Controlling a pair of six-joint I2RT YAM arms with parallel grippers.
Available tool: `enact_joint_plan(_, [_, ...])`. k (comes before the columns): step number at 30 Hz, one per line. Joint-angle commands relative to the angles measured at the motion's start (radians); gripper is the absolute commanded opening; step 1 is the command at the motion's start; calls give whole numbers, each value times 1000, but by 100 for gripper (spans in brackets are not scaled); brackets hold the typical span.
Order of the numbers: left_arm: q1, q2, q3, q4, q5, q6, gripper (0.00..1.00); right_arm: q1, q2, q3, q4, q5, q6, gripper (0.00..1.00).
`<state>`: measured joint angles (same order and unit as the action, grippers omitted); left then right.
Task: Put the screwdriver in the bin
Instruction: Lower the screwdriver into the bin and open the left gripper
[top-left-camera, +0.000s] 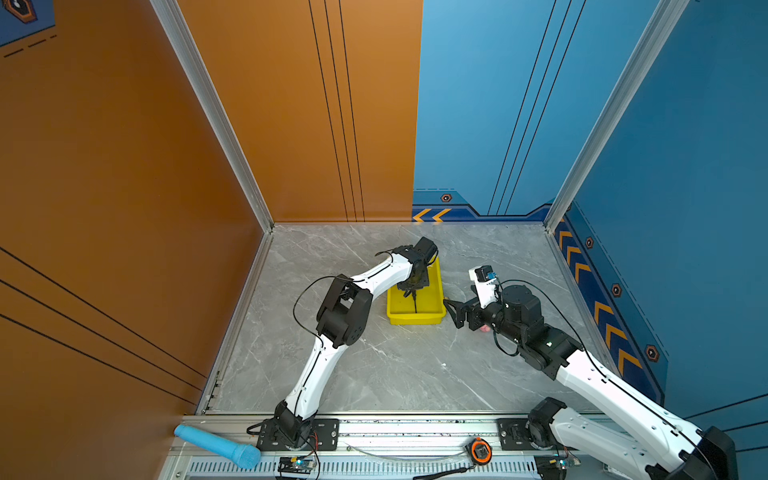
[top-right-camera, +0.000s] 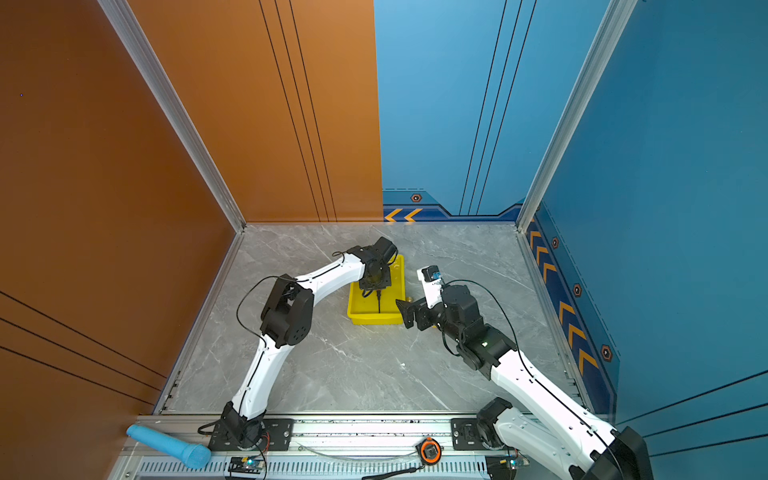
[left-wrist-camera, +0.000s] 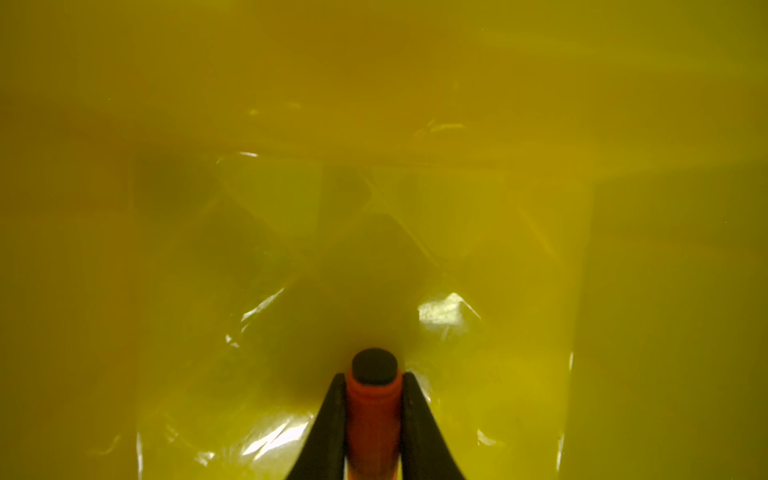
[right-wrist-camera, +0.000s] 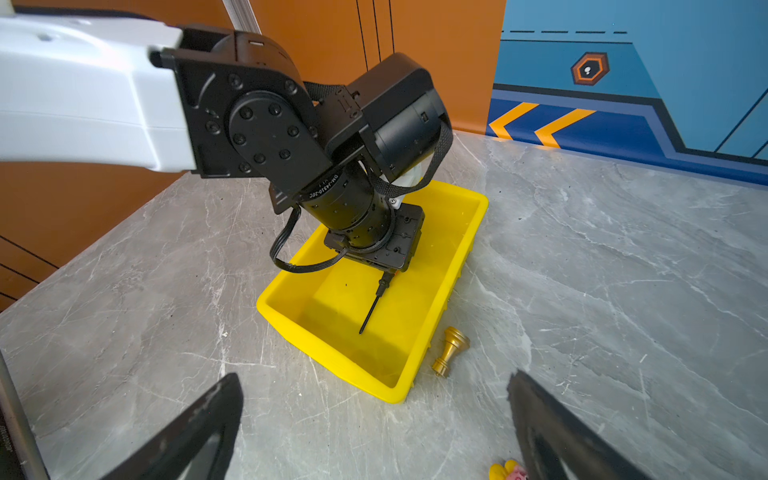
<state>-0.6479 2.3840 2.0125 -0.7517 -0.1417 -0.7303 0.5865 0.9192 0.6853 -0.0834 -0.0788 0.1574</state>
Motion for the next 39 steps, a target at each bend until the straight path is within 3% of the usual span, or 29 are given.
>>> enact_joint_plan(1, [5, 28, 6, -18, -17, -10, 12, -5, -21, 1, -18, 29, 12, 100])
enact_joint_plan(9, [6, 25, -12, -18, -22, -9, 16, -4, -28, -3, -20, 40, 7, 100])
enact_joint_plan(27, [7, -10, -33, -18, -28, 4, 38, -4, -69, -20, -29, 73, 15, 100])
enact_joint_plan(30, [8, -22, -39, -18, -30, 6, 45, -4, -72, -17, -50, 87, 16, 100])
enact_joint_plan(35, [7, -63, -55, -18, -34, 8, 68, -5, -81, -10, -77, 118, 10, 100])
enact_joint_plan(39, [-2, -117, -69, -18, -43, 26, 78, -8, -80, -3, -87, 123, 3, 100])
